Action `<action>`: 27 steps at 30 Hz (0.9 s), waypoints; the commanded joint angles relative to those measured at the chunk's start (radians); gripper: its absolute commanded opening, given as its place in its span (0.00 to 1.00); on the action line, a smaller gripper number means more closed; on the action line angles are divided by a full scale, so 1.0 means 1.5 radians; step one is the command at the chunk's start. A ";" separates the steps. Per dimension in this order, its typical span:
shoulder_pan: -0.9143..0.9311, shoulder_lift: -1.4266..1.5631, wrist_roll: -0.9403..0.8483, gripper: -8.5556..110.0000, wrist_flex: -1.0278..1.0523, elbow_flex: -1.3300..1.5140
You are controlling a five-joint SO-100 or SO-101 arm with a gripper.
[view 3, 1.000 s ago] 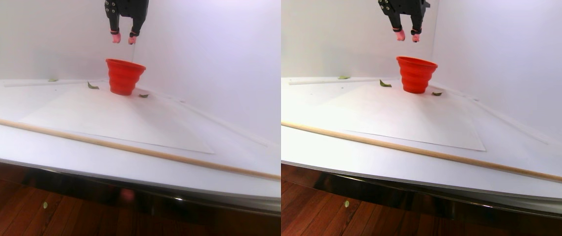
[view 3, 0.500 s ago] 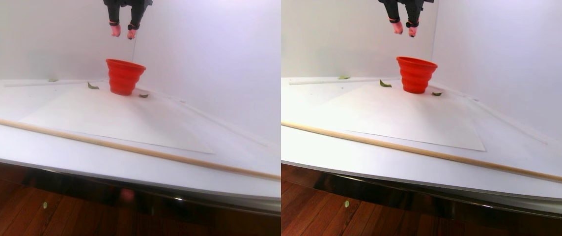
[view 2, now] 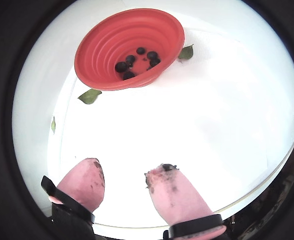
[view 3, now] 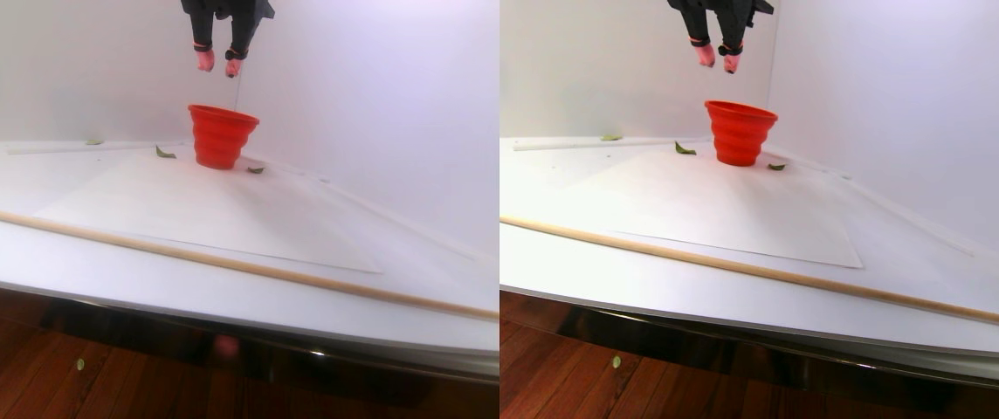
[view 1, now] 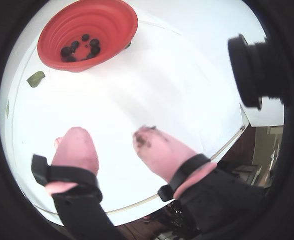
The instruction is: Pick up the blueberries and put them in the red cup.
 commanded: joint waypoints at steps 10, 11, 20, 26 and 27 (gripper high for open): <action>0.021 0.099 0.006 0.21 0.009 -0.026; 0.021 0.102 0.008 0.21 0.009 -0.025; 0.025 0.108 0.016 0.21 0.009 -0.011; 0.024 0.114 0.018 0.21 0.009 -0.003; 0.022 0.115 0.018 0.21 0.009 -0.002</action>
